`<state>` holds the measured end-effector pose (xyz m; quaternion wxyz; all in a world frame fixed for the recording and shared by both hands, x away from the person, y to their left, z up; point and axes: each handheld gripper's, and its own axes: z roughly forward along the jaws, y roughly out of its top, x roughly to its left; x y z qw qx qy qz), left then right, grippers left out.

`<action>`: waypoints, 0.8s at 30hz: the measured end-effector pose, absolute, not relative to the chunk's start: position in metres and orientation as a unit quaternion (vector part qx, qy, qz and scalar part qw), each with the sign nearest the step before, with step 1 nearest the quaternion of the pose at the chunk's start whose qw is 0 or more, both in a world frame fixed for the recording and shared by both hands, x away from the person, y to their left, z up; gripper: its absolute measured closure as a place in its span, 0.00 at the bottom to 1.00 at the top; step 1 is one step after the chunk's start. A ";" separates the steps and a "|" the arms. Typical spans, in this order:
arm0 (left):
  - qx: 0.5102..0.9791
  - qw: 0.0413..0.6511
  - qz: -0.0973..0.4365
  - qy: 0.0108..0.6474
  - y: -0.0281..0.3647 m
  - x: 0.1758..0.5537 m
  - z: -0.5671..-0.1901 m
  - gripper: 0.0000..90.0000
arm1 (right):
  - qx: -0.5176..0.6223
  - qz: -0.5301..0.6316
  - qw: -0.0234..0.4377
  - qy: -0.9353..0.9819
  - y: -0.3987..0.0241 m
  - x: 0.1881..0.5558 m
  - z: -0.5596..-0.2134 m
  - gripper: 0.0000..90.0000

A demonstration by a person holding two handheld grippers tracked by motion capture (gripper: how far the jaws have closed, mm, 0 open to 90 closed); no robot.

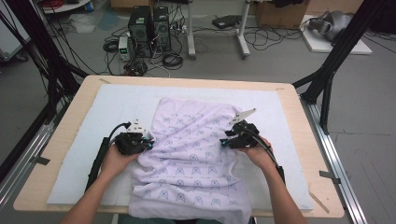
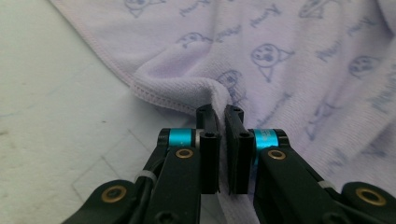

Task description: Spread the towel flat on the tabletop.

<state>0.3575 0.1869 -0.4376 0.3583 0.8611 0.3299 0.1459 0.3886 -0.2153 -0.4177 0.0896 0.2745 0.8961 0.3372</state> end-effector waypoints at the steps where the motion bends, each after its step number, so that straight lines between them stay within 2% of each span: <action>1: 0.857 0.358 0.152 0.337 0.187 0.360 -0.438 0.95 | 0.272 0.337 0.081 0.898 -0.216 0.391 -0.420 0.70; 3: 0.846 0.361 0.164 0.356 0.189 0.365 -0.438 0.95 | 0.268 0.326 0.072 0.904 -0.215 0.392 -0.422 0.87; 6: 0.832 0.363 0.182 0.378 0.194 0.371 -0.438 0.95 | 0.273 0.325 0.072 0.903 -0.216 0.395 -0.424 0.92; 9: 0.817 0.375 0.189 0.395 0.202 0.372 -0.435 0.89 | 0.293 0.327 0.108 0.892 -0.223 0.397 -0.417 0.92; 10: 0.812 0.382 0.190 0.399 0.204 0.371 -0.432 0.83 | 0.298 0.333 0.114 0.887 -0.226 0.396 -0.415 0.92; 12: 0.802 0.401 0.187 0.401 0.208 0.367 -0.426 0.74 | 0.310 0.336 0.137 0.879 -0.231 0.395 -0.410 0.84; 14: 0.799 0.419 0.188 0.389 0.210 0.360 -0.417 0.70 | 0.314 0.350 0.139 0.871 -0.233 0.392 -0.405 0.76; 18: 0.808 0.432 0.180 0.358 0.209 0.340 -0.404 0.62 | 0.290 0.380 0.135 0.868 -0.231 0.376 -0.391 0.69; 22: 0.832 0.429 0.160 0.313 0.203 0.316 -0.398 0.54 | 0.253 0.398 0.133 0.872 -0.226 0.351 -0.378 0.68; 24: 0.846 0.427 0.145 0.286 0.197 0.305 -0.400 0.53 | 0.227 0.402 0.129 0.878 -0.223 0.336 -0.378 0.67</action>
